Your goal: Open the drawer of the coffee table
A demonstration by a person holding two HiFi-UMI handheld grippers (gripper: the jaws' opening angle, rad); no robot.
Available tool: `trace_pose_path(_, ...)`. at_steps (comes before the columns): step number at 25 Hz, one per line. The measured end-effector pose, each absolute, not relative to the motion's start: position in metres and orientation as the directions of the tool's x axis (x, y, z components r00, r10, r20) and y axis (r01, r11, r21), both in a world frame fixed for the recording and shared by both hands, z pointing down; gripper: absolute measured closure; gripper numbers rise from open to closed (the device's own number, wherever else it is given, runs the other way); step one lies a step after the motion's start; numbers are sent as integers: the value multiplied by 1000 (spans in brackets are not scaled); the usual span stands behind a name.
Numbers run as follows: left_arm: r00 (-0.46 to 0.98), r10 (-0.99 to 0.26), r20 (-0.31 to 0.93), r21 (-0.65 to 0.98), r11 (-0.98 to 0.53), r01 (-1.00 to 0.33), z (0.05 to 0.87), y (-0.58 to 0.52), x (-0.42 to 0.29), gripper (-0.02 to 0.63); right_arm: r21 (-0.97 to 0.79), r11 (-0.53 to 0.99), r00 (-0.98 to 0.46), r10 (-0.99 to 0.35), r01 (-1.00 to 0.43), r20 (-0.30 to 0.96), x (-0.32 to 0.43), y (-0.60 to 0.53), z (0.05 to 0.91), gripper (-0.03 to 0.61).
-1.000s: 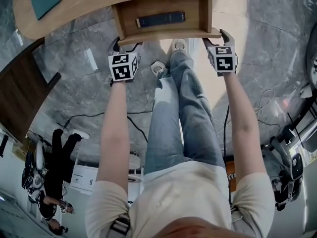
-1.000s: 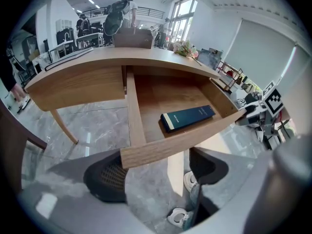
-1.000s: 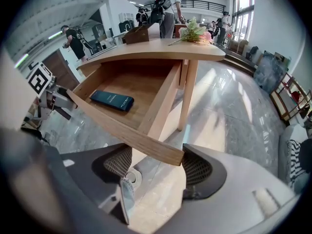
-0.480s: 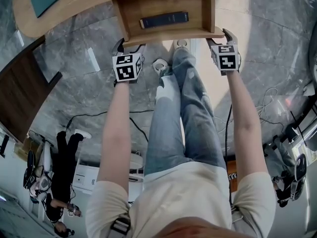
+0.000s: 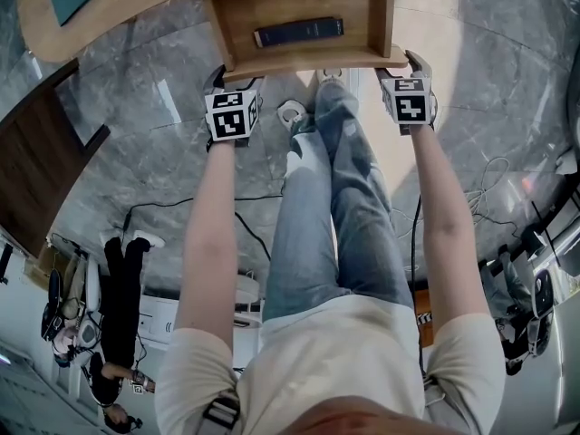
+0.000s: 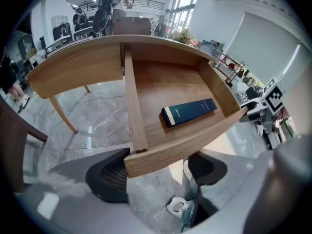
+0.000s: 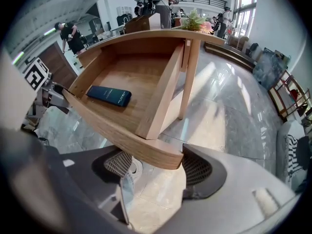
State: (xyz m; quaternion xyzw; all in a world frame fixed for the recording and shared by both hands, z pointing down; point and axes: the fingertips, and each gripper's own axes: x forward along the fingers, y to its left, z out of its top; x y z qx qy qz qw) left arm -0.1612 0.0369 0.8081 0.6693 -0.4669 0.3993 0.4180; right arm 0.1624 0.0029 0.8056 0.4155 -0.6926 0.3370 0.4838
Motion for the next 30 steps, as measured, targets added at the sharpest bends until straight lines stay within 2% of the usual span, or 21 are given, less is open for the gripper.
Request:
trace_pose_path(20, 216, -238, 947, 159, -236, -959, 822, 40, -164, 242, -48, 451, -167, -228, -891, 959, 160, 8, 822, 259)
trace_pose_path(30, 238, -287, 928, 198, -162, -967, 804, 48, -169, 242, 21, 504, -130, -263, -864, 956, 161, 11, 805, 290)
